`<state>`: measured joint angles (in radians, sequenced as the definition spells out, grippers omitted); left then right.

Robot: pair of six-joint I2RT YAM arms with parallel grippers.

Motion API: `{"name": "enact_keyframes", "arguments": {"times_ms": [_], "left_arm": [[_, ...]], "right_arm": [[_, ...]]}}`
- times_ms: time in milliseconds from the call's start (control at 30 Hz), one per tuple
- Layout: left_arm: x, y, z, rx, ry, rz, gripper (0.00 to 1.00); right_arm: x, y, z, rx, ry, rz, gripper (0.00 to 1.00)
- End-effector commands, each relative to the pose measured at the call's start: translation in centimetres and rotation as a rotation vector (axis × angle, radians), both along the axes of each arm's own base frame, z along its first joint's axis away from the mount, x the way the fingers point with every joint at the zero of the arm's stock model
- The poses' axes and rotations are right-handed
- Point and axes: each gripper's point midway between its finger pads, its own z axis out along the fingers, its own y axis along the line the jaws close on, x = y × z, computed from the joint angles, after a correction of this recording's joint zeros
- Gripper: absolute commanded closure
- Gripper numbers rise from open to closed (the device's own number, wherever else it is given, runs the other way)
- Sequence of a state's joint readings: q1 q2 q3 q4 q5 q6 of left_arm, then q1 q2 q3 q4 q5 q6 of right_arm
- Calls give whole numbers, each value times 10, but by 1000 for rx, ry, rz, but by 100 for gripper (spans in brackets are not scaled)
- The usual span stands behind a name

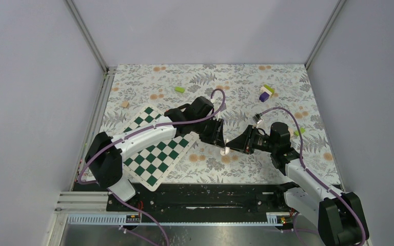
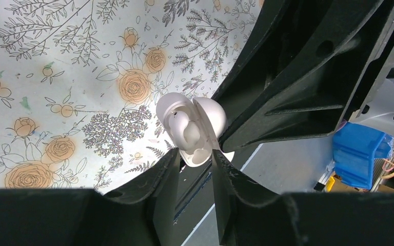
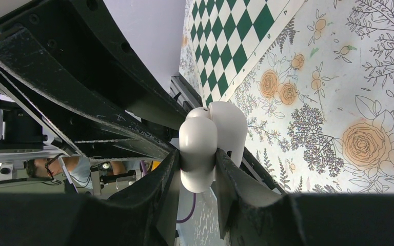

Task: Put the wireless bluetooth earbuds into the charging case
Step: Pick up the right earbud from the center of the board.

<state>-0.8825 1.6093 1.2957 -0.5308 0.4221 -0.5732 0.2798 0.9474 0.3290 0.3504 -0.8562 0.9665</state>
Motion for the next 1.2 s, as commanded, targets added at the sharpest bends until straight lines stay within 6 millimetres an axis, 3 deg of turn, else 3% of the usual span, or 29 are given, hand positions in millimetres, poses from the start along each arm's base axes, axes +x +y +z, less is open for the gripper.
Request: {"name": "enact_keyframes", "arguments": {"times_ms": [0, 333, 733, 967, 1167], "left_arm": [[5, -4, 35, -71, -82, 5, 70], [12, 1, 43, -74, -111, 57, 63], [19, -2, 27, -135, -23, 105, 69], [17, -8, 27, -159, -2, 88, 80], [17, -5, 21, -130, 2, 92, 80]], "right_arm": [[1, 4, 13, 25, -57, 23, 100], [1, 4, 12, 23, -55, 22, 100], [0, 4, 11, 23, -55, 22, 100], [0, 4, 11, 23, -53, 21, 100], [0, 4, 10, 22, -49, 22, 100]]}}
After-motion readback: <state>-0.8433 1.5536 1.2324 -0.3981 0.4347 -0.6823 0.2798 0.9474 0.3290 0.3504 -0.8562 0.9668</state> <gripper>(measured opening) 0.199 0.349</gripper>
